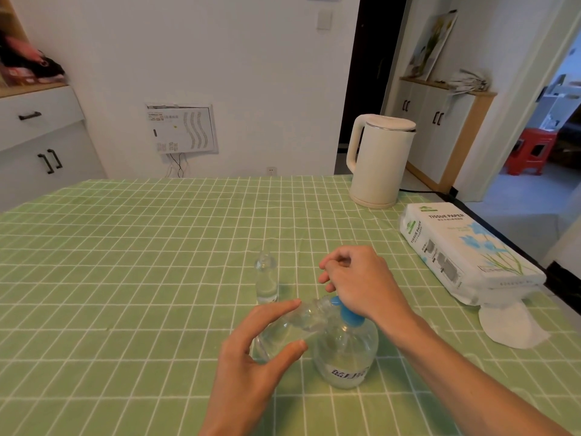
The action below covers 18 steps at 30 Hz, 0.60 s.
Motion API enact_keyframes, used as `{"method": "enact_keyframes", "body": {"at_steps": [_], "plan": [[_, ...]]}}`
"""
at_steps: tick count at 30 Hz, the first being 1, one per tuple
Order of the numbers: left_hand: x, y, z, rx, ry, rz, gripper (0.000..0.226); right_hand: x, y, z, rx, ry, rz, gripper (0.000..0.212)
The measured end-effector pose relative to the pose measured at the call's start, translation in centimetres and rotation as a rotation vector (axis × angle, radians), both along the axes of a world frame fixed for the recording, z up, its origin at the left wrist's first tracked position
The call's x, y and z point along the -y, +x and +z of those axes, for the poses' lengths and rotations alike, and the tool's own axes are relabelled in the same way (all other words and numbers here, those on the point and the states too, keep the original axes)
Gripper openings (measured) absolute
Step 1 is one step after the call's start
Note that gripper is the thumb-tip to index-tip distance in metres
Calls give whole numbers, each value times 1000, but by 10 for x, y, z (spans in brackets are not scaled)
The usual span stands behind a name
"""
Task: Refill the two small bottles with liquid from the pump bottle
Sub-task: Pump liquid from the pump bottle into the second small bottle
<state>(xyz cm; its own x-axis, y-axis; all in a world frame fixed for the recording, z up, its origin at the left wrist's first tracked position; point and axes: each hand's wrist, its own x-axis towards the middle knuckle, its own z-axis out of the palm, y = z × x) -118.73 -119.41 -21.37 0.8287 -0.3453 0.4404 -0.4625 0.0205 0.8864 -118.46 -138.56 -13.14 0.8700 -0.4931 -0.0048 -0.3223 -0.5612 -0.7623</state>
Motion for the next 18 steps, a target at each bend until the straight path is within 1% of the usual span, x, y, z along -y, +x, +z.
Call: {"method": "enact_keyframes", "body": {"at_steps": [9, 13, 18], "plan": [[0, -1, -2, 3, 17, 6, 50, 1, 0, 3, -2, -88, -14, 25], [-2, -2, -1, 5, 43, 30, 59, 0, 2, 8, 9, -138, -4, 24], [-2, -1, 0, -7, 21, 6, 52, -2, 0, 7, -4, -99, -12, 27]]}}
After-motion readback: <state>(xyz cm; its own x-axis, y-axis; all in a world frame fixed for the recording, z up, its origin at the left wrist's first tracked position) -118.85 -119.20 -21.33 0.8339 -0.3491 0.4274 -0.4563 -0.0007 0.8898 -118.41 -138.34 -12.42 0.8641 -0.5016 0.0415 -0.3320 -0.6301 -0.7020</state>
